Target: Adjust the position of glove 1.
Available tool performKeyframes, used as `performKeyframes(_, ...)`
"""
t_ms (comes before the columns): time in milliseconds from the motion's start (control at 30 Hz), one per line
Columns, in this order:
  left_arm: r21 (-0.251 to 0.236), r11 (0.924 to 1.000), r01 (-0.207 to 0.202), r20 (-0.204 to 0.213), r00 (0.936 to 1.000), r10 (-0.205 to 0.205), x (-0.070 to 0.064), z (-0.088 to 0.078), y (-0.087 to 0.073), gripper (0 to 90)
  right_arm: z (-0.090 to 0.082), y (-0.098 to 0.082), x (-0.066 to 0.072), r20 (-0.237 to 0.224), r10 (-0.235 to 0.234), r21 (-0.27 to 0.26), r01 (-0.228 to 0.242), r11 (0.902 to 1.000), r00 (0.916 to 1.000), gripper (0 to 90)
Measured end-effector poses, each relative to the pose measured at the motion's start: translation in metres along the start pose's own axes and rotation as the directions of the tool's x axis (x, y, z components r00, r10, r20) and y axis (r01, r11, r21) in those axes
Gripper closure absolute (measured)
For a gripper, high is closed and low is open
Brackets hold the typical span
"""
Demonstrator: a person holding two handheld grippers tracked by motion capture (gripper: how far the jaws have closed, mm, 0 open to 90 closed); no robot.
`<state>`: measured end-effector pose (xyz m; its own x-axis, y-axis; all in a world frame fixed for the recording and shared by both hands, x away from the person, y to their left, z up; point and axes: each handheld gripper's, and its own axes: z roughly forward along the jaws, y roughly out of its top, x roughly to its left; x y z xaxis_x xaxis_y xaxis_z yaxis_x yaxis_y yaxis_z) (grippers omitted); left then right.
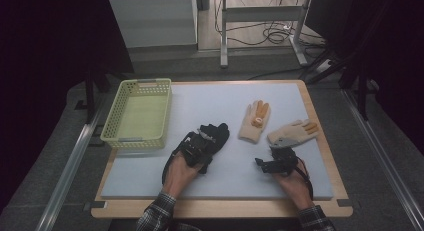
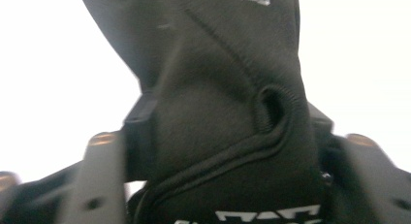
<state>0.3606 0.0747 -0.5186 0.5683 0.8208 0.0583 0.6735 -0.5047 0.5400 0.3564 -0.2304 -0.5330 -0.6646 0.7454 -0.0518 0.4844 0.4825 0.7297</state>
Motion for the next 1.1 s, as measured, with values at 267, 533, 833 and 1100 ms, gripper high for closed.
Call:
performKeyframes(267, 0.006, 1.0000, -0.005, -0.029, 0.9996, 0.006, 0.002, -0.002, 0.003, 68.0, 0.000, 0.000, 0.000, 0.000, 0.000, 0.000, 0.000, 1.0000, 1.0000, 20.5)
performKeyframes(533, -0.018, 0.9991, 0.038, 0.050, 0.9981, -0.037, 0.018, -0.011, 0.004, 69.0, 0.000, 0.000, 0.000, 0.000, 0.001, 0.000, -0.001, 1.0000, 1.0000, 20.5)
performKeyframes(833, -0.033, 0.9978, 0.057, 0.051, 0.9972, -0.055, 0.026, -0.021, 0.007, 68.9, 0.000, 0.000, 0.000, 0.000, 0.001, 0.000, -0.001, 1.0000, 1.0000, 20.5)
performKeyframes(1100, -0.053, 0.9957, 0.076, 0.049, 0.9961, -0.073, 0.035, -0.036, 0.017, 68.6, 0.000, 0.000, 0.000, 0.001, -0.001, 0.000, 0.001, 1.0000, 1.0000, 20.5)
